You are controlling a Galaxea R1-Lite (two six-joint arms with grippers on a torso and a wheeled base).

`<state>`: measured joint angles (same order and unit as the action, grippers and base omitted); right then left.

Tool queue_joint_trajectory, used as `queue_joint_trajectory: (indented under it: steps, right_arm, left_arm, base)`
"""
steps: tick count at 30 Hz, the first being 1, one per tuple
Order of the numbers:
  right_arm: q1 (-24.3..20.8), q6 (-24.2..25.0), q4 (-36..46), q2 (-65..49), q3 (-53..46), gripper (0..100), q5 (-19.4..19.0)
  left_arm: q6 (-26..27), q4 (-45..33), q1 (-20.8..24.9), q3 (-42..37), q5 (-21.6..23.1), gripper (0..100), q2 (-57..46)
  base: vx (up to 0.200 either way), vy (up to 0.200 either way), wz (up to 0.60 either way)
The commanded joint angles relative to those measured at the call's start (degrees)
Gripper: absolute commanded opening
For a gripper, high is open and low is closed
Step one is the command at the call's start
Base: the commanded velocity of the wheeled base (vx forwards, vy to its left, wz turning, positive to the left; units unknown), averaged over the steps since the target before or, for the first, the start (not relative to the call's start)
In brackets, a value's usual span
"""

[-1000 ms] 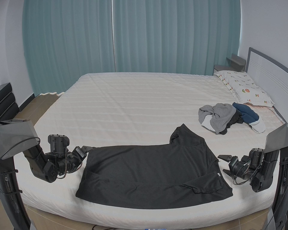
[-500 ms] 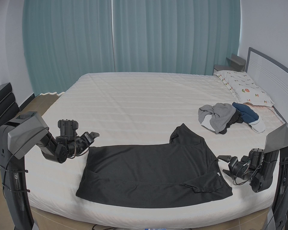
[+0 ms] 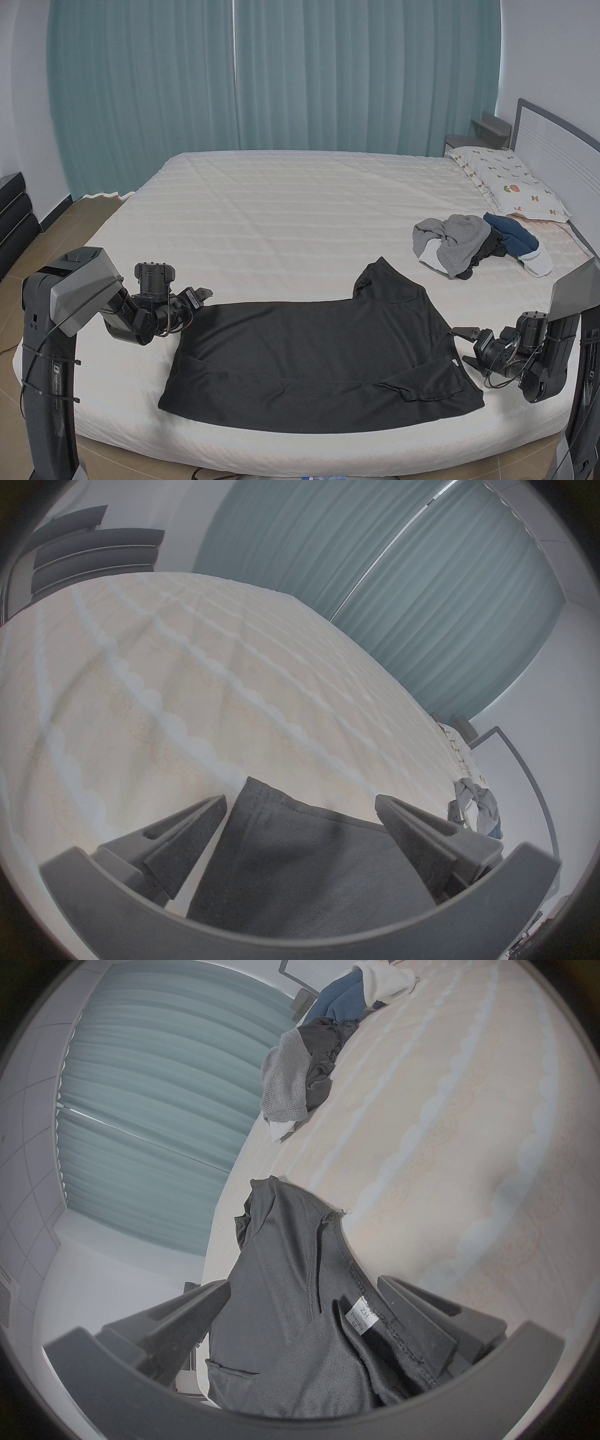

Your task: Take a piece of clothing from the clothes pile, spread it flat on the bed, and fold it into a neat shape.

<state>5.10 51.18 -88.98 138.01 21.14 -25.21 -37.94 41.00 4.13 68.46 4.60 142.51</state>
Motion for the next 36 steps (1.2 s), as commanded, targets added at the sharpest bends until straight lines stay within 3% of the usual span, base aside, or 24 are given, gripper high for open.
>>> queue_joint_trajectory:
  steps: [1,11,12,23,28,33,36]
  right_arm:
    - [0.0,-0.11,-0.85,0.07,-0.22,100,-0.01]
    - [-0.09,-2.05,-0.85,0.68,-0.31,100,-0.01]
    - [-0.09,-2.05,-0.85,0.68,-0.31,100,-0.01]
    - [-0.09,-1.96,-0.85,0.77,0.39,100,0.16]
    - [-0.88,-2.66,-0.76,-0.9,2.42,100,1.66]
    - [-2.63,-5.12,2.93,-4.59,8.83,100,3.24]
    - [-3.43,-8.11,10.32,-6.44,14.37,100,3.5]
  left_arm:
    - [0.06,0.05,0.09,0.53,-1.08,100,1.02]
    - [0.06,-0.13,0.26,2.2,-2.49,100,1.98]
    - [0.06,-0.13,0.26,2.2,-2.49,0,2.07]
    - [-1.26,-0.04,-0.27,2.47,-4.33,0,2.07]
    - [-7.06,0.75,-0.7,1.85,-6.18,0,0.4]
    - [-8.47,0.75,-1.85,0.27,-5.65,0,-1.71]
    - [-9.17,0.66,-1.76,-0.08,-5.47,0,-1.71]
  base:
    - [0.0,0.0,0.0]
    - [0.0,0.0,0.0]
    - [0.0,0.0,0.0]
    - [0.0,0.0,0.0]
    - [0.0,0.0,0.0]
    - [0.0,0.0,0.0]
    - [0.0,0.0,0.0]
